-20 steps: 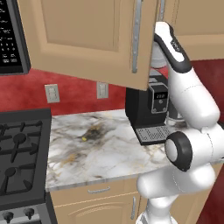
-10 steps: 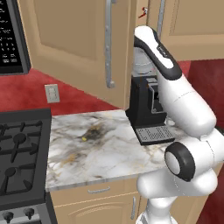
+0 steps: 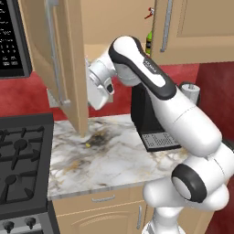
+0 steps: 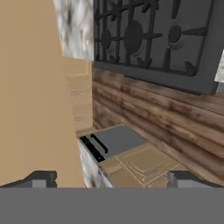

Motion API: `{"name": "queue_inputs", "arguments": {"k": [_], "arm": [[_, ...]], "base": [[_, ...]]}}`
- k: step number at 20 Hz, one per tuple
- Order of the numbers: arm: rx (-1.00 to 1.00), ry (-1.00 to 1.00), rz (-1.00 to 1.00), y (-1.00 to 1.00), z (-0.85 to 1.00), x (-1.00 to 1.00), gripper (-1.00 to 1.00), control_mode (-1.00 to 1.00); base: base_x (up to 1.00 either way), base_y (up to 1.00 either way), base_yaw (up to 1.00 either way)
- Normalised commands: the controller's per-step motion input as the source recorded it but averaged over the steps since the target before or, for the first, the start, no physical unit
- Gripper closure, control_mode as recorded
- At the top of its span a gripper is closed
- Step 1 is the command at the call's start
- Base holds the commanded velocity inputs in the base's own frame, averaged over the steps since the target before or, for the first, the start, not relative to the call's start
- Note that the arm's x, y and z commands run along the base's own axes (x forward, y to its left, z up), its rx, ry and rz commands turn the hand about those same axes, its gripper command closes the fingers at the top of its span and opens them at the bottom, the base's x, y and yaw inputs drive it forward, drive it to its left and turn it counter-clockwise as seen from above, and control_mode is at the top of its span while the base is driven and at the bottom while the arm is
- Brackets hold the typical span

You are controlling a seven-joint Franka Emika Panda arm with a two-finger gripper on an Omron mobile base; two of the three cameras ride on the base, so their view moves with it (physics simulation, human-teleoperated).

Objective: Pick the bar soap and spray from the cabinet and place them on the counter.

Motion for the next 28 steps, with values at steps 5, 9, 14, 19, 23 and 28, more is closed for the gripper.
{"name": "queue_inputs", "arguments": {"k": [5,9,14,19,23,28], "arm": [[-0.12,-0.24,-0.02,0.52,-0.21,-0.13,-1.00,-1.00],[-0.13,-0.30,-0.06,0.48,-0.12,-0.14,-1.00,-1.00],[-0.13,-0.31,-0.10,0.41,-0.03,-0.17,-1.00,-1.00],[-0.03,-0.16,0.00,-0.21,0.15,-0.34,-1.00,-1.00],[0.02,-0.18,0.12,-0.74,0.25,-0.57,-1.00,-1.00],[0.01,-0.15,0.17,-0.74,0.16,-0.67,-1.00,-1.00]], "base": [[0.00,0.00,0.00],[0.00,0.00,0.00],[0.00,0.00,0.00],[0.00,0.00,0.00],[0.00,0.00,0.00],[0.00,0.00,0.00]]}}
